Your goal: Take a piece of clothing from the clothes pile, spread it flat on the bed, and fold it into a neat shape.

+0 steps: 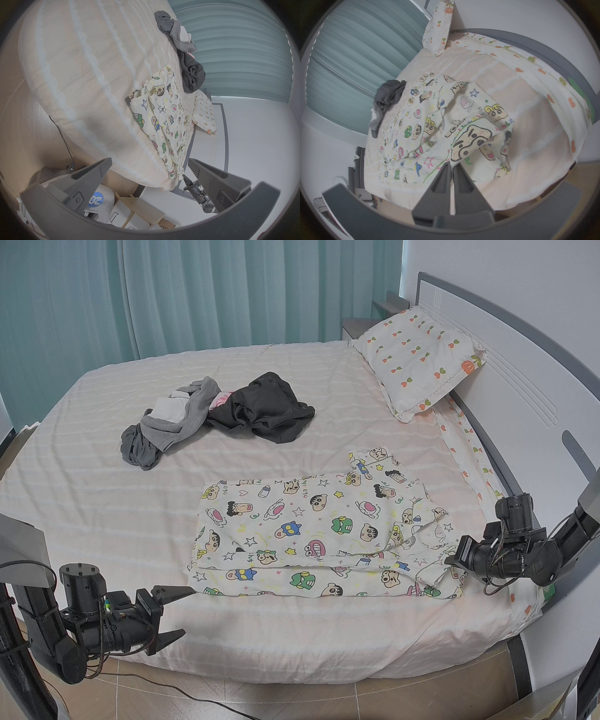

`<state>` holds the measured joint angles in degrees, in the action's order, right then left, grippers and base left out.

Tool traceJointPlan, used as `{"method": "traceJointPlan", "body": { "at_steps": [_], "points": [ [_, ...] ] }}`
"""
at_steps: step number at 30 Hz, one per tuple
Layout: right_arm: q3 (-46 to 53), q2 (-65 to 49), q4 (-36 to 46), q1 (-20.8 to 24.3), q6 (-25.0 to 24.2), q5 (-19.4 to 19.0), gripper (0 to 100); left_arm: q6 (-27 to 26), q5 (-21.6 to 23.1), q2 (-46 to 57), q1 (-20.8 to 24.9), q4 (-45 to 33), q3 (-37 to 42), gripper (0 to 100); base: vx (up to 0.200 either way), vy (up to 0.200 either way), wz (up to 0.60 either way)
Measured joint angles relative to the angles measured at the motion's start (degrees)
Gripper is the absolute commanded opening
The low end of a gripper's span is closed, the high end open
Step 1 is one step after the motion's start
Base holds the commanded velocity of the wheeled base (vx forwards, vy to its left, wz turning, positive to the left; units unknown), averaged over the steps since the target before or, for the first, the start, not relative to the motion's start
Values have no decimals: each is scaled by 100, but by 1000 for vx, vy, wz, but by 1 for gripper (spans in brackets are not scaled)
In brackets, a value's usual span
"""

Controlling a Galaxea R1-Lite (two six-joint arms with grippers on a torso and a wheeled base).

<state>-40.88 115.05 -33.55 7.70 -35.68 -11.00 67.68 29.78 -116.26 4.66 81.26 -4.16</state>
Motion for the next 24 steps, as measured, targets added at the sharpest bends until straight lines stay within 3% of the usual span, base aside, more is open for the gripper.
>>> {"method": "traceJointPlan", "body": {
  "at_steps": [5,13,19,24],
  "points": [
    [391,-98,-129,233,-11,506,0,4,2,0,0,0,2,100,0,0,0],
    [714,93,-914,513,-83,591,0,4,0,0,0,0,2,100,0,0,0],
    [827,274,-1182,703,-731,610,0,6,0,0,0,0,2,100,0,0,0],
    [835,358,-1226,784,-866,607,0,6,0,0,0,0,5,100,0,0,0]
  ]
}}
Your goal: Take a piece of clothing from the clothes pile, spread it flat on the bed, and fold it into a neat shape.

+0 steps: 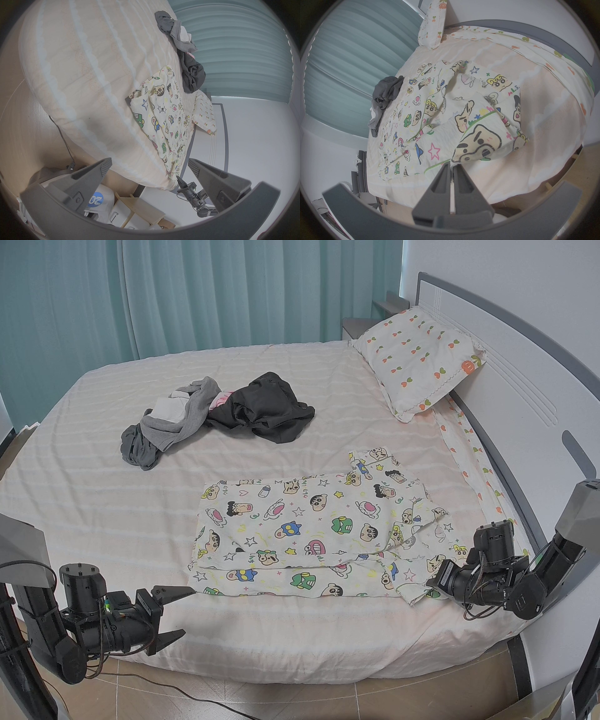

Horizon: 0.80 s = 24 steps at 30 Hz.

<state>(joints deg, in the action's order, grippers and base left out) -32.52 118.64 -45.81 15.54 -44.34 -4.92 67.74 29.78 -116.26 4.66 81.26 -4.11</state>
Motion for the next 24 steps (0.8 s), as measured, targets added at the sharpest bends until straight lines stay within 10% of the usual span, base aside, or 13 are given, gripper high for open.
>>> {"method": "traceJointPlan", "body": {
  "at_steps": [2,3,24],
  "points": [
    [9,27,0,2,-6,2,0,0,0,0,0,2,4,100,0,0,0],
    [15,40,-2,5,-9,2,100,0,2,0,0,0,4,100,0,0,0],
    [456,-696,-257,724,-27,-71,100,-6,0,0,0,0,6,100,0,0,0]
  ]
}}
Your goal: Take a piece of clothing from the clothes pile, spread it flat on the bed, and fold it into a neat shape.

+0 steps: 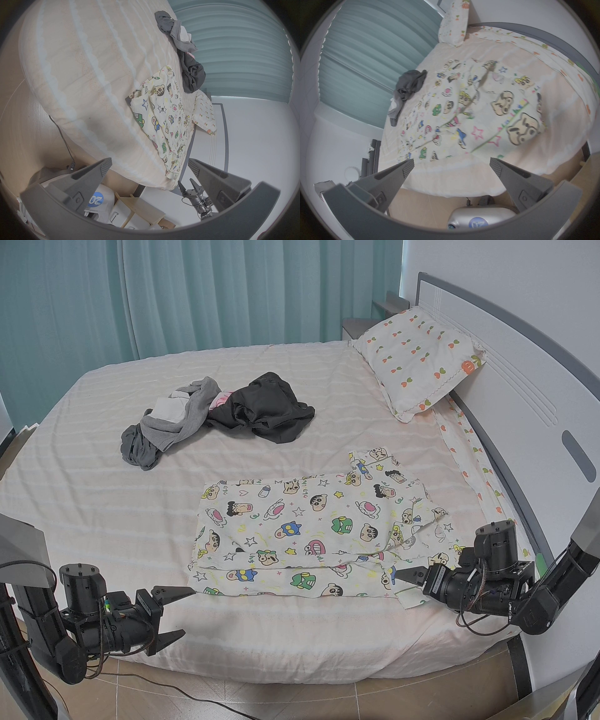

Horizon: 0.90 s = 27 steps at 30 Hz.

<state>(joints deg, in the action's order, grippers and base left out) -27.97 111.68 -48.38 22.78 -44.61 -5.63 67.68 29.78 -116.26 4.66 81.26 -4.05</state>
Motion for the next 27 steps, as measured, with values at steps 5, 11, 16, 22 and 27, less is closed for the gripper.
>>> {"method": "traceJointPlan", "body": {
  "at_steps": [5,11,16,22,27],
  "points": [
    [-345,45,-13,166,-168,-251,100,-2,2,0,0,0,0,100,0,0,0],
    [-856,384,-9,339,-595,-521,100,-2,0,0,0,0,-9,100,0,0,0],
    [-1280,773,40,538,-630,-529,100,-2,0,-2,0,0,-13,100,0,0,0],
    [-1660,1131,79,627,-573,-499,100,-2,0,-2,0,0,-20,100,0,0,0],
    [-1903,1404,108,605,-446,-260,100,-2,2,-2,0,0,-17,100,0,0,0]
  ]
}}
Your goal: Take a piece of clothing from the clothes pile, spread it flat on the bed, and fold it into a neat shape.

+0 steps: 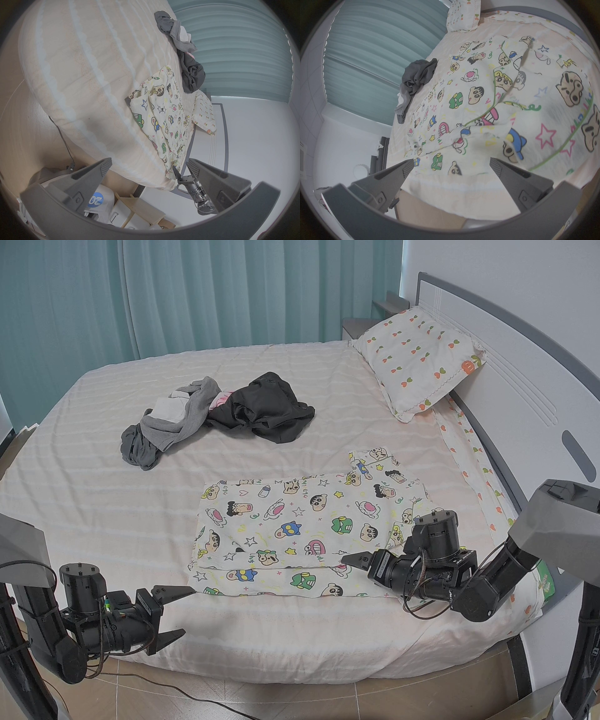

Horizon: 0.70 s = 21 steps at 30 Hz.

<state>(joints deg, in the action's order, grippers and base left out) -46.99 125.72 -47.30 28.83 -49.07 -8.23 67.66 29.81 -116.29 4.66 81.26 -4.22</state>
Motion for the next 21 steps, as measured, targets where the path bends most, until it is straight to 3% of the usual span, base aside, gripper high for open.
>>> {"method": "traceJointPlan", "body": {
  "at_steps": [21],
  "points": [
    [-1598,837,212,-74,719,959,100,0,0,0,0,2,9,100,0,0,0]
  ]
}}
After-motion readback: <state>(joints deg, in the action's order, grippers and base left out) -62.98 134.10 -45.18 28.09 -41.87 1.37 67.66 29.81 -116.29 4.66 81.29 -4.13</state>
